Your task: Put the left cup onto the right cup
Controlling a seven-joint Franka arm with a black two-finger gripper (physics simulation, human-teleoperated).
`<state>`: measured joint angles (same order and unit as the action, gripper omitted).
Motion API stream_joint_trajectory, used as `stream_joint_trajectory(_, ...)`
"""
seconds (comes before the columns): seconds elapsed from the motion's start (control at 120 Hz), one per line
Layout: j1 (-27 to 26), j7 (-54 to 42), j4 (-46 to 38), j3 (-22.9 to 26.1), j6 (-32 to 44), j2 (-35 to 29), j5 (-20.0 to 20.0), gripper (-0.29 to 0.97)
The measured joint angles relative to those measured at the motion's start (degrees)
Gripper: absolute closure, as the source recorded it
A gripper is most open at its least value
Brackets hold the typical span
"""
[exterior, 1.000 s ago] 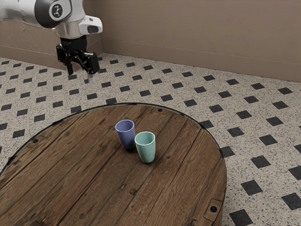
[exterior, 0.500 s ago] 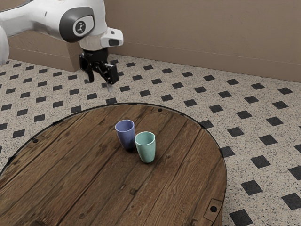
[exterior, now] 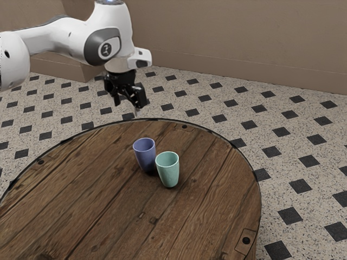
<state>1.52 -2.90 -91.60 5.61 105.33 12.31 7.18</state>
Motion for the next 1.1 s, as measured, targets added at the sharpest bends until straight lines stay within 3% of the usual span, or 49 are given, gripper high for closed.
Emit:
stream_joint_trajectory(0.292,0.0,1.7,-4.5,1.4,3.9,0.0,-0.3,0.00)
stream_joint_trajectory(0.767,0.0,4.3,-4.4,3.0,7.5,3.6,-0.1,0.01)
stream_joint_trajectory(1.1,0.0,5.1,-4.2,3.0,8.4,4.2,0.0,0.15)
